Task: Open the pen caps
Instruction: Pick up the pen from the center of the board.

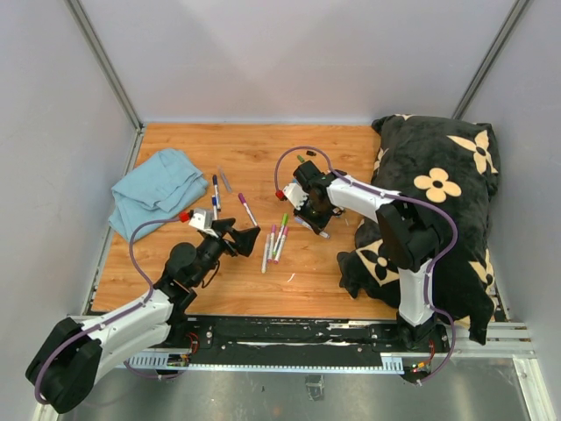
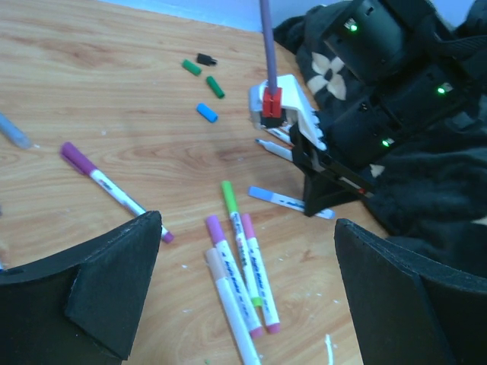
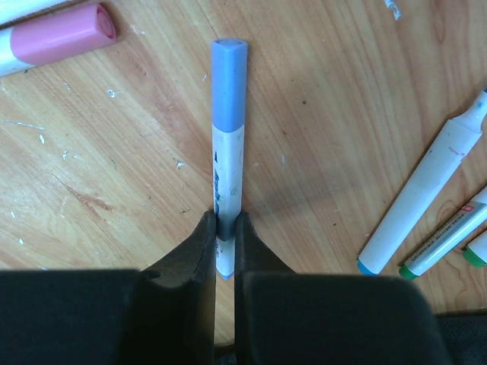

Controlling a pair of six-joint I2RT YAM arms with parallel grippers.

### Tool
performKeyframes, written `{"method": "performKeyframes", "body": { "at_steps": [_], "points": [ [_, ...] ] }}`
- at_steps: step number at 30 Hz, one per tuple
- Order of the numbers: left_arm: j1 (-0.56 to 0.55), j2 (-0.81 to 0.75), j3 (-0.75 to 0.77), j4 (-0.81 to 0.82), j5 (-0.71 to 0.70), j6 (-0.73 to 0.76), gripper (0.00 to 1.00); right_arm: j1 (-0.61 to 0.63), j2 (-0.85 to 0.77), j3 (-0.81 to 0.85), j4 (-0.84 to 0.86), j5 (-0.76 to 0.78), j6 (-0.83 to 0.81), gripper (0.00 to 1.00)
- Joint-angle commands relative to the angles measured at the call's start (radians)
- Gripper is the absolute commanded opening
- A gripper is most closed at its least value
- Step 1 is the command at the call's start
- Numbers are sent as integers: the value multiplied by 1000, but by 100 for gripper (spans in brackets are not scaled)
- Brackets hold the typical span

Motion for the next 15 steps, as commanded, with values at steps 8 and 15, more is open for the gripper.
{"method": "performKeyframes", "body": {
  "at_steps": [8, 15],
  "points": [
    [-1, 159, -63, 330, 194, -328, 99, -7, -76, -45, 30, -36, -29, 1],
    [-1, 251, -76, 458, 209, -414, 99, -49, -152, -68, 52, -128, -23, 1]
  ]
}}
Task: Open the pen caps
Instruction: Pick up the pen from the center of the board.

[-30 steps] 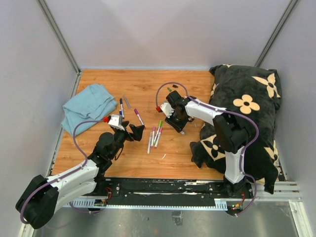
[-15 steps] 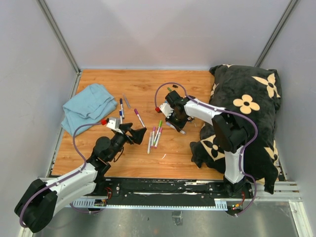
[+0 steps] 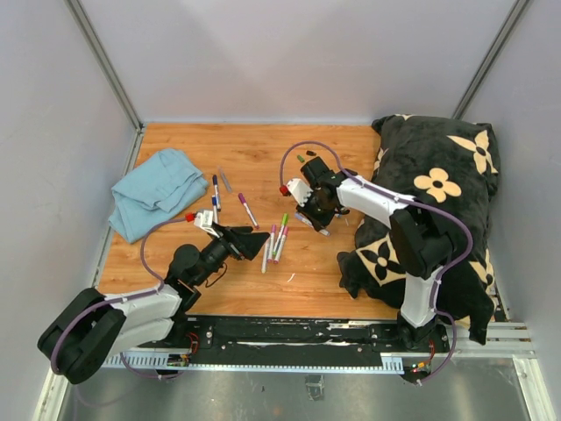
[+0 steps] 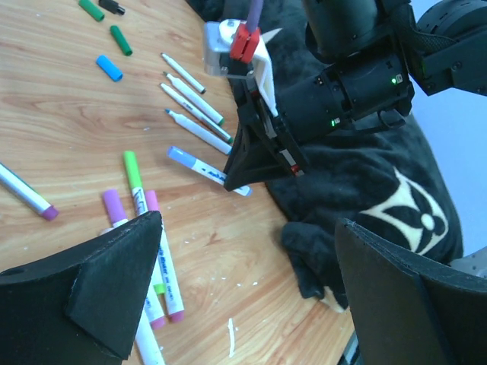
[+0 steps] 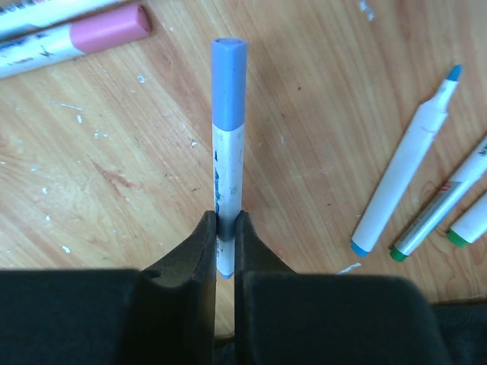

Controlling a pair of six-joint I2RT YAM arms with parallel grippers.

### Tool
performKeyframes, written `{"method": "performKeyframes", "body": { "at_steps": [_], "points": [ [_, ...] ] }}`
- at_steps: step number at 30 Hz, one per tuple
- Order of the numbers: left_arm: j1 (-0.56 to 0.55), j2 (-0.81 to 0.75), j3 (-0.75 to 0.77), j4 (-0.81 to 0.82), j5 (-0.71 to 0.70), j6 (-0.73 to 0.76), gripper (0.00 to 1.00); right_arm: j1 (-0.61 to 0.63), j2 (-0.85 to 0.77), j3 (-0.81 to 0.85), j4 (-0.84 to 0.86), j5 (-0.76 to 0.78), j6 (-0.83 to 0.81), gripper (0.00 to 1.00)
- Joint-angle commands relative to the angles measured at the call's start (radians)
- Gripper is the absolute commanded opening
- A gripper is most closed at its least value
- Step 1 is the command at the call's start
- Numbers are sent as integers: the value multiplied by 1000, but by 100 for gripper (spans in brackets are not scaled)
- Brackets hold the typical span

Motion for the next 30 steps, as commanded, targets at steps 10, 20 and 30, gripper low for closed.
{"method": "performKeyframes", "body": {
  "at_steps": [10, 20, 30],
  "points": [
    [-17, 138, -14, 242, 20, -101, 98, -56, -116, -22, 31, -166, 8, 1],
    [-25, 214, -15, 325, 11, -126, 98, -86, -150, -41, 55, -245, 25, 1],
    [-27, 272, -15, 384, 9, -145, 97, -105, -195, -76, 105, -335, 48, 1]
  ]
}}
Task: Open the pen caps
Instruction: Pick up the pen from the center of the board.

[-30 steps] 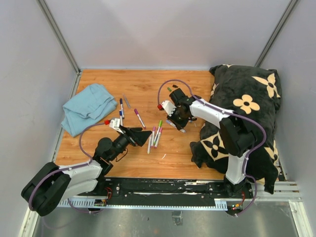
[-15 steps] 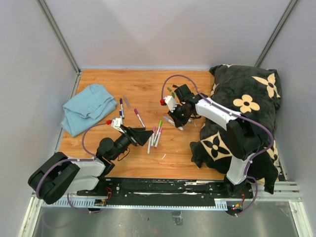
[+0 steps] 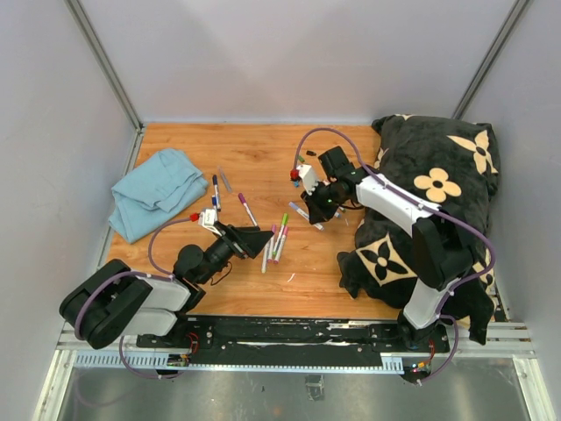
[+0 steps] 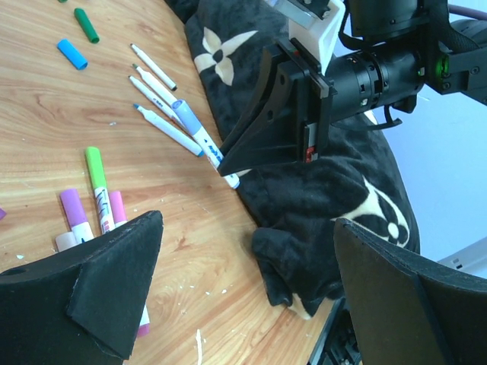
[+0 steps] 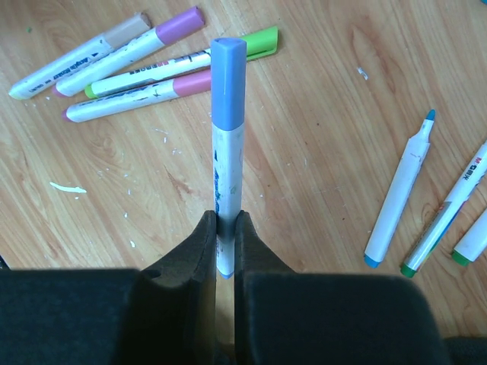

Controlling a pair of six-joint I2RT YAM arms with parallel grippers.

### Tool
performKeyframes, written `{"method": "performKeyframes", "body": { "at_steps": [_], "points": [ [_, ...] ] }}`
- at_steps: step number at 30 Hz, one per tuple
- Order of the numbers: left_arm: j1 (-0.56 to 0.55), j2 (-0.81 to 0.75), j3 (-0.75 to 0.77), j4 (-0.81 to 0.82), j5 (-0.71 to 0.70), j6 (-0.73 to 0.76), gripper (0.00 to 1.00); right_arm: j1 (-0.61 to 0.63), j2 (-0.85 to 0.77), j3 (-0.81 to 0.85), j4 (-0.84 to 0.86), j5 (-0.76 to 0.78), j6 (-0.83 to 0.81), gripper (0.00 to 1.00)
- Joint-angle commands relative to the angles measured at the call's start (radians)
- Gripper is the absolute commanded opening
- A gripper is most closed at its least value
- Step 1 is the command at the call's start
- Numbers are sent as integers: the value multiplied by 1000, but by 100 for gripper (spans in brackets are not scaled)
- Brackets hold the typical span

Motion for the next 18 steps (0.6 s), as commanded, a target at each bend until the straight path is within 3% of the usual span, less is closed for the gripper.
{"method": "performKeyframes", "body": {
  "at_steps": [1, 18],
  "points": [
    [-7, 25, -9, 76, -8, -7, 97, -20, -51, -35, 39, -66, 24, 1],
    [-10, 120, 11, 173, 0, -43, 97, -27, -104, -69, 92, -166, 65, 1]
  ]
}}
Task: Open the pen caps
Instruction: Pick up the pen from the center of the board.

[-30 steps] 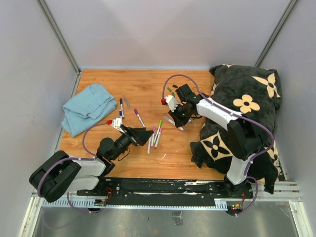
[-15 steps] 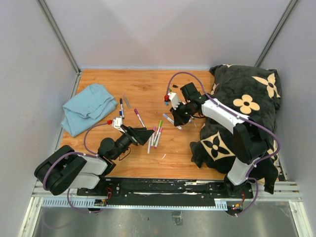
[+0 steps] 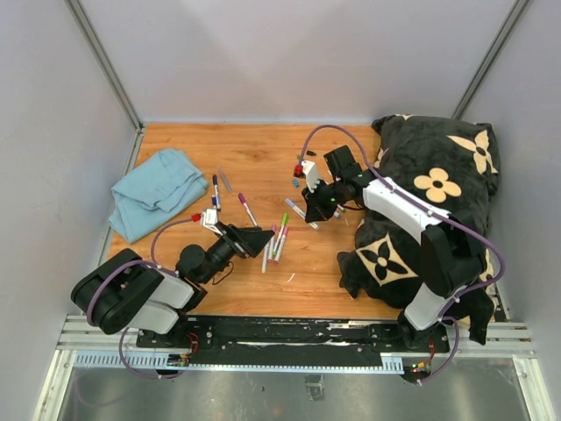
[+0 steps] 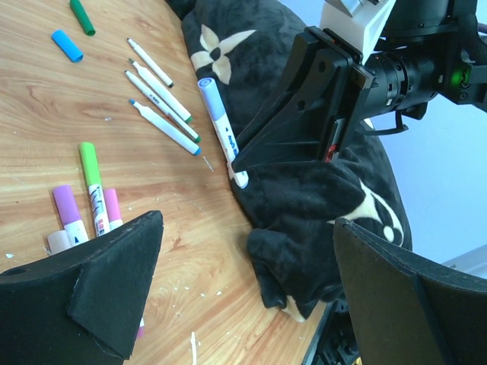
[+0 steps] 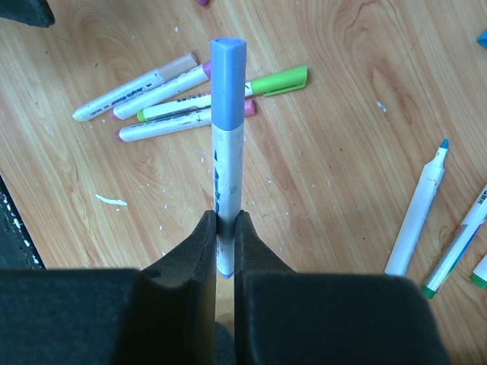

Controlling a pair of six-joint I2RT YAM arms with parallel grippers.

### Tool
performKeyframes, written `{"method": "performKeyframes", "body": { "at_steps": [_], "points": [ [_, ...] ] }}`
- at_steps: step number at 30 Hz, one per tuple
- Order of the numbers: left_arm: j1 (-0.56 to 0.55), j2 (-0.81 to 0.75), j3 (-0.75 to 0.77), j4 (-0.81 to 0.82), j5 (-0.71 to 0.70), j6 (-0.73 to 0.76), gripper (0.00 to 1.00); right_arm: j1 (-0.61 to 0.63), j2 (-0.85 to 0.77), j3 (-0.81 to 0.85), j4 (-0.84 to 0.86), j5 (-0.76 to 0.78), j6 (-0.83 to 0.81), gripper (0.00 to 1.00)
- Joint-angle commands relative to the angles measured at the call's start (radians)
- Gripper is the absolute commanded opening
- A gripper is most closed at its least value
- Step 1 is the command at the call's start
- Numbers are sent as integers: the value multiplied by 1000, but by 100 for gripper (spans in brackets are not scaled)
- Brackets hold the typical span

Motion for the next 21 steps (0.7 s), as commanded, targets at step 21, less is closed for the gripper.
{"method": "performKeyframes", "body": {
  "at_steps": [21],
  "points": [
    [-11, 54, 90, 82, -27, 13, 97, -31, -67, -34, 50, -134, 46, 1]
  ]
}}
